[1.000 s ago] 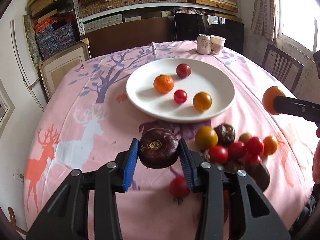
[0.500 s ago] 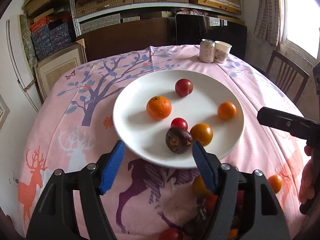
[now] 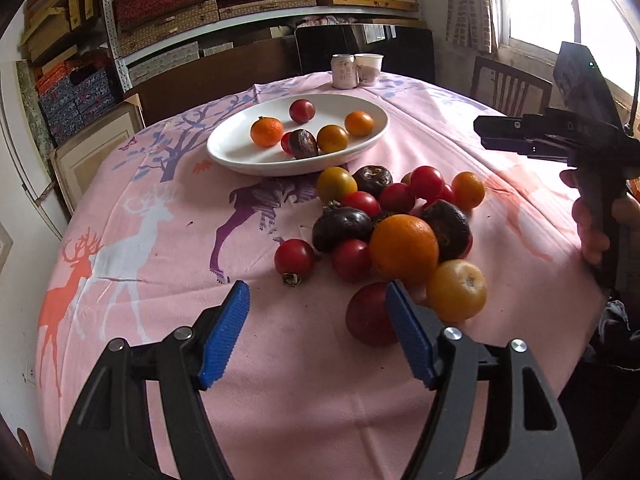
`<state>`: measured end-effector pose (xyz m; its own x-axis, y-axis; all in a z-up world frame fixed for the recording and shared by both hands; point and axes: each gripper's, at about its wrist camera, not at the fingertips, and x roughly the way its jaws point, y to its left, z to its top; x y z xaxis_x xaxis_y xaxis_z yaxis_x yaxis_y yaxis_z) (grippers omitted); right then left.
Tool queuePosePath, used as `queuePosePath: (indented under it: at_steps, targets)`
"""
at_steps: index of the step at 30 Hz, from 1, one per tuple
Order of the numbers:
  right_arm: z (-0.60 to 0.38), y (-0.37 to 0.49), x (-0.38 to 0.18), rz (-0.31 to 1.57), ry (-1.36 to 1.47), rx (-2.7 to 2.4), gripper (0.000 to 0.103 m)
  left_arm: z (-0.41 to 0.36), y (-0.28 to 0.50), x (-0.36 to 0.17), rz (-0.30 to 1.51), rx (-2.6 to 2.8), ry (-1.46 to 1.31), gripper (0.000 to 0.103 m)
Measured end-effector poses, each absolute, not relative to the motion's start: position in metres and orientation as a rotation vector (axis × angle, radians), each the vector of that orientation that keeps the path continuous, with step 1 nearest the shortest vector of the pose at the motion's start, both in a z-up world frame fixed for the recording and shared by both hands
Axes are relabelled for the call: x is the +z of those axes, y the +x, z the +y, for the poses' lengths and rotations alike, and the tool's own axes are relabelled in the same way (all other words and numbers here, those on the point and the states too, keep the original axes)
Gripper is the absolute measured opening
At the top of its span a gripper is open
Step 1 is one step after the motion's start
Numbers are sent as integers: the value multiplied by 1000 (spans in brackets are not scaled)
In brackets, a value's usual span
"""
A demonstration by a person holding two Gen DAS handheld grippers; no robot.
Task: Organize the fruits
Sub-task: 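Grasp a red tomato with the left gripper while the right gripper grasps an orange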
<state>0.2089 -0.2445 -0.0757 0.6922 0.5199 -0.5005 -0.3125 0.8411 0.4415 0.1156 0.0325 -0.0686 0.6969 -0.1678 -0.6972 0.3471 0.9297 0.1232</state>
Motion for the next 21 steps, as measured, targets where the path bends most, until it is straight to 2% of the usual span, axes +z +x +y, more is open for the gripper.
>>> queuePosePath:
  at_steps: [4, 11, 13, 17, 18, 21]
  targets:
    - [-240, 203, -73, 635, 291, 467, 69, 26, 114, -68, 775, -330, 219, 64]
    - [-246, 201, -75, 633, 320, 462, 69, 10, 107, -82, 794, -326, 292, 64]
    - [-245, 201, -75, 631, 311, 457, 69, 11, 115, -94, 840, -311, 293, 54]
    - [-241, 200, -74, 633, 294, 451, 69, 16, 121, -102, 863, -322, 243, 49]
    - [-240, 201, -76, 648, 290, 445, 69, 16, 121, -102, 859, -335, 231, 39]
    - [-235, 211, -84, 740, 275, 402, 69, 13, 115, -97, 798, -302, 243, 37]
